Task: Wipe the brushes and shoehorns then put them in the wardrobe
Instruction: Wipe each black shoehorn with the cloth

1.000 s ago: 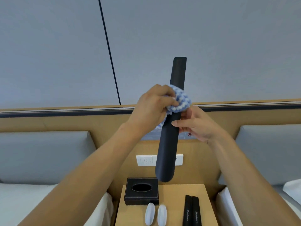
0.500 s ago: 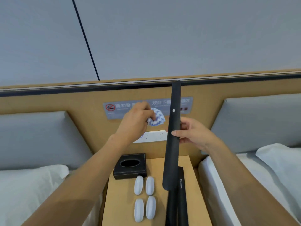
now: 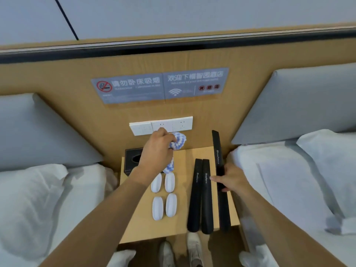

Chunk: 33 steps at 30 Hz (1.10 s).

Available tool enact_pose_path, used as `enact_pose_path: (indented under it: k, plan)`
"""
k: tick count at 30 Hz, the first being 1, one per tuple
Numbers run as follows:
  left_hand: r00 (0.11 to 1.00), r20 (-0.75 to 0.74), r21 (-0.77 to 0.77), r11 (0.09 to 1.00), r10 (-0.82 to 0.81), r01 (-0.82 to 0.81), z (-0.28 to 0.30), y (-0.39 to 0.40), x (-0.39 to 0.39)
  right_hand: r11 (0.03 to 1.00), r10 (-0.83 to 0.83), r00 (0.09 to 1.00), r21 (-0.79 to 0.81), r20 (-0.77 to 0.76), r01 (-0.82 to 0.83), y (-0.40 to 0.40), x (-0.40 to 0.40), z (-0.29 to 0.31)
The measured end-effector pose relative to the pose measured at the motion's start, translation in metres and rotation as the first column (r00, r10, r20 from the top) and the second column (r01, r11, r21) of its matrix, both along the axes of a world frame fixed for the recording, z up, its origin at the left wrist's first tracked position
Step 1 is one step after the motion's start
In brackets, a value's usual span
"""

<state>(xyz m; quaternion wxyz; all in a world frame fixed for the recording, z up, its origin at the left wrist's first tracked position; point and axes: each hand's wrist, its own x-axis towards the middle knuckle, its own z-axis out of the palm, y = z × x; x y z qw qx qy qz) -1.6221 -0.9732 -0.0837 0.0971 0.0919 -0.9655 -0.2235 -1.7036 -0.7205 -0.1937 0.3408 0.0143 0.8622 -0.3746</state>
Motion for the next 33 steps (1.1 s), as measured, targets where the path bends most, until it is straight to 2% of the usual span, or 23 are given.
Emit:
enact_pose_path:
  k: [7, 11, 15, 19, 23, 30, 33]
  plan:
    - [0.991, 0.1, 0.087, 0.992, 0.087, -0.096, -0.057, 0.003, -0.003, 0.938, -0.001, 1.0, 0.348, -0.029, 0.011, 0.007, -0.006, -0.081]
    - [0.996, 0.058, 0.117, 0.99, 0.068, -0.074, -0.081, 0.005, 0.001, 0.908, -0.02, 1.0, 0.418, 0.008, 0.015, 0.003, -0.01, -0.122]
    - [0.991, 0.101, 0.143, 0.984, 0.093, -0.107, -0.102, 0.007, 0.002, 0.864, -0.026, 0.999, 0.504, 0.031, 0.007, 0.0, -0.018, -0.154]
    - [0.989, 0.135, 0.172, 0.981, 0.065, -0.088, -0.119, 0.008, 0.003, 0.838, -0.057, 0.997, 0.546, 0.058, 0.016, -0.003, -0.026, -0.182]
    - [0.984, 0.161, 0.175, 0.98, 0.072, -0.1, -0.129, 0.007, 0.002, 0.837, -0.09, 0.996, 0.543, 0.021, 0.064, -0.005, -0.036, -0.199]
    - [0.98, 0.181, 0.159, 0.981, 0.083, -0.112, -0.133, 0.005, -0.004, 0.836, -0.057, 0.998, 0.548, 0.03, 0.032, -0.001, -0.036, -0.201]
    - [0.978, 0.182, 0.153, 0.98, 0.098, -0.127, -0.131, 0.004, -0.006, 0.842, -0.046, 0.998, 0.536, -0.038, 0.06, -0.001, -0.027, -0.195]
